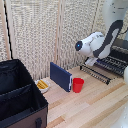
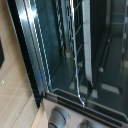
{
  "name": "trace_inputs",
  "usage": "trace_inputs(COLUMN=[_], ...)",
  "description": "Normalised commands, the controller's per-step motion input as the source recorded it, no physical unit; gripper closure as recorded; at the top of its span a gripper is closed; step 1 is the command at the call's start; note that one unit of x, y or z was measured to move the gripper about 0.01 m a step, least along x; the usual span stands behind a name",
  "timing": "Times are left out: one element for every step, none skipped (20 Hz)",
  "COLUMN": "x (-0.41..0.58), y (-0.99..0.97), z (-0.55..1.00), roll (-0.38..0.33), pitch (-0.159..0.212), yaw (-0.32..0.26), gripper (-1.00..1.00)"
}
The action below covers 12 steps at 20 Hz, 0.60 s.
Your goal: With care, position your gripper close to the oven tray handle. Make sure to grip the handle tightly. Delicately and attentively pull the tray out from the oven.
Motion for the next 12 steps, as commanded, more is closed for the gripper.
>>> trace_inputs(x=[0.0,0.0,0.0,0.0,0.0,0.0,0.0,0.0,0.0,0.0,0.0,0.0], y=[-0.71,-0.68,-0.66,-0.64,-0.62,-0.6,-0.53,-0.51,-0.47,-0.45,-0.38,-0.31], z=[0.0,-0.02,-0.01,-0.03,-0.07,-0.06,-0.07,-0.05,-0.02,0.0,0.0,0.0], roll=[0.023,0.019,0.028,0.039,0.05,0.046,0.024,0.027,0.009,0.001,0.0,0.0], pitch=[0.0,0.0,0.0,0.0,0.0,0.0,0.005,0.008,0.003,0.0,0.0,0.0], yaw=[0.025,0.024,0.026,0.027,0.031,0.041,0.077,0.091,0.092,0.105,0.085,0.074], gripper=[-1.0,-1.0,-1.0,-1.0,-1.0,-1.0,-1.0,-1.0,-1.0,-1.0,1.0,1.0])
